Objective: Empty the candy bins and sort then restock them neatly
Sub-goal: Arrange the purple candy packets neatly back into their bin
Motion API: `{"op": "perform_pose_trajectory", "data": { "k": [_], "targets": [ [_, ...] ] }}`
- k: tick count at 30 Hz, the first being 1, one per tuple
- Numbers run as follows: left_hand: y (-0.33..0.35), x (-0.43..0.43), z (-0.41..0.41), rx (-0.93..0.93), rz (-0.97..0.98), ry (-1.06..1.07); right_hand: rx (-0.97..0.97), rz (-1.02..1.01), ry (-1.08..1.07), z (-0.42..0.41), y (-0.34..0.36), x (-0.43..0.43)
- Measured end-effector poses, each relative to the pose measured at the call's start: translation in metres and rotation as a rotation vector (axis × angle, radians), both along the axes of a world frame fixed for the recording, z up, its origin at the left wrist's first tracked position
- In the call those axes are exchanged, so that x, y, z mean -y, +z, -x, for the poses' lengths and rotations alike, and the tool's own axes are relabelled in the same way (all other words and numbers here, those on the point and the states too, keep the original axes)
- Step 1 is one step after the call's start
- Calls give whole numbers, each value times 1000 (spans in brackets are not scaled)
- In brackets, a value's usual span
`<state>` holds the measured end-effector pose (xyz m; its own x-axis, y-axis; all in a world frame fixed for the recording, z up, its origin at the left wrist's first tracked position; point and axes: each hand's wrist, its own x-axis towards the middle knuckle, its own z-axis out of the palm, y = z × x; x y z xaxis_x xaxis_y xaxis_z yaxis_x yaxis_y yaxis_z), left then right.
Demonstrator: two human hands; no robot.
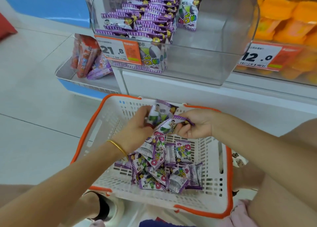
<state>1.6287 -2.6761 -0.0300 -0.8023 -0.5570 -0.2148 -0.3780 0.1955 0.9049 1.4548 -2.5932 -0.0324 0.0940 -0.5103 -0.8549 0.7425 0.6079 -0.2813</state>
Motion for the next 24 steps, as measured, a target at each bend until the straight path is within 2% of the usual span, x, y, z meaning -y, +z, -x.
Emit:
{"op": "perform_pose_trajectory", "data": {
  "k": [2, 5, 7, 10, 12, 15, 17, 20, 22, 24],
  "targets": [
    [0, -11, 3, 12, -57, -118, 19, -1, 3, -5, -2, 3],
    [-7, -10, 8, 21, 73, -43, -27, 22, 78, -7, 0, 3],
    [-11, 1, 10, 73, 70, 48, -246, 51, 218, -7, 2, 2],
    [-16, 10, 9, 122, -75, 131, -773, 158, 304, -4, 5, -3],
    [-18, 10, 10, 112, -155, 132, -915, 319, 343, -5, 7, -4],
    [-22, 3, 15, 86, -296, 182, -981, 438, 363, -9, -3, -4],
    [-28, 0, 19, 112, -254, 182, -1004, 438, 323, -10, -15, 0],
    [-41, 7, 19, 171, -136, 215, -765, 421, 225, -4, -33, 10],
    [-47, 17, 16, 223, -98, 241, -654, 328, 163, 12, -57, 14],
    [-51, 24, 13, 248, -94, 256, -845, 171, 283, 30, -100, 11]
  ]
}}
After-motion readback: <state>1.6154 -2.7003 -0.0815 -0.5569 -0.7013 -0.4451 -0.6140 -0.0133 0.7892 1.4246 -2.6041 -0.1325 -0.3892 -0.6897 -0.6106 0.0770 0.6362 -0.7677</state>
